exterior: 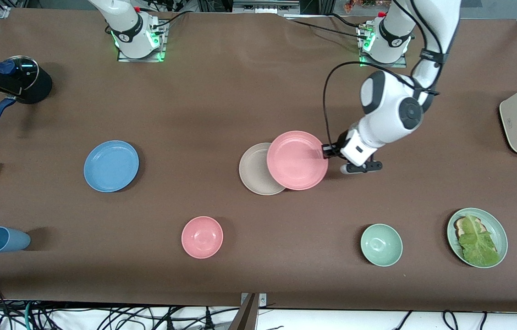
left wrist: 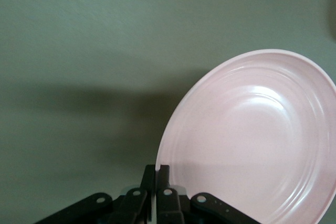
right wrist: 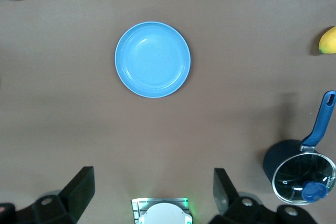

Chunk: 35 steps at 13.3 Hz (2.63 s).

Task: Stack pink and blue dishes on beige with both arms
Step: 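Lift the pink plate with the left gripper onto the beige plate, then open the left gripper and release the pink plate on the beige plate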

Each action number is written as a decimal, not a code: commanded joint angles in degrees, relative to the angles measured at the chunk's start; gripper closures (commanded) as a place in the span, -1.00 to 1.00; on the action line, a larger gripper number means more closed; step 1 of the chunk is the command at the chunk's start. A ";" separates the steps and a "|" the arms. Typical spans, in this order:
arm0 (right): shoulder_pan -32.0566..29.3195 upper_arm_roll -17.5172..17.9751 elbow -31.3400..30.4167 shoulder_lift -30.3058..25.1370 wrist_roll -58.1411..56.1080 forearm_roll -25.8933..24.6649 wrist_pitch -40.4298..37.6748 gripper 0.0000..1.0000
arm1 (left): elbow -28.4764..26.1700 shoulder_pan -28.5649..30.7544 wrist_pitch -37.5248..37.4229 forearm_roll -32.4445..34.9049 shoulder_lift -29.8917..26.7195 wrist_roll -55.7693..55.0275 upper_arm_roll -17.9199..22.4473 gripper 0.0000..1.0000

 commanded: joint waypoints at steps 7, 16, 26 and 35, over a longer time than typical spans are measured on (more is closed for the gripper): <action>-0.25 -0.09 -0.41 -0.68 -0.30 0.77 -0.37 -1.00 | 4.84 -9.09 6.31 8.71 6.97 -19.16 0.68 1.00; -0.16 -0.09 -0.50 -0.68 -0.22 0.77 -0.45 -1.00 | 4.76 -11.47 11.85 8.80 11.11 -21.28 0.68 1.00; -0.25 -1.06 -0.41 -0.68 -0.30 1.12 -1.42 -1.00 | 5.02 -11.38 12.91 8.71 11.99 -21.37 0.77 0.32; -0.78 -3.34 -0.32 5.46 0.05 1.03 1.99 -1.00 | 10.72 -10.24 2.49 13.51 11.20 -19.18 3.57 -0.01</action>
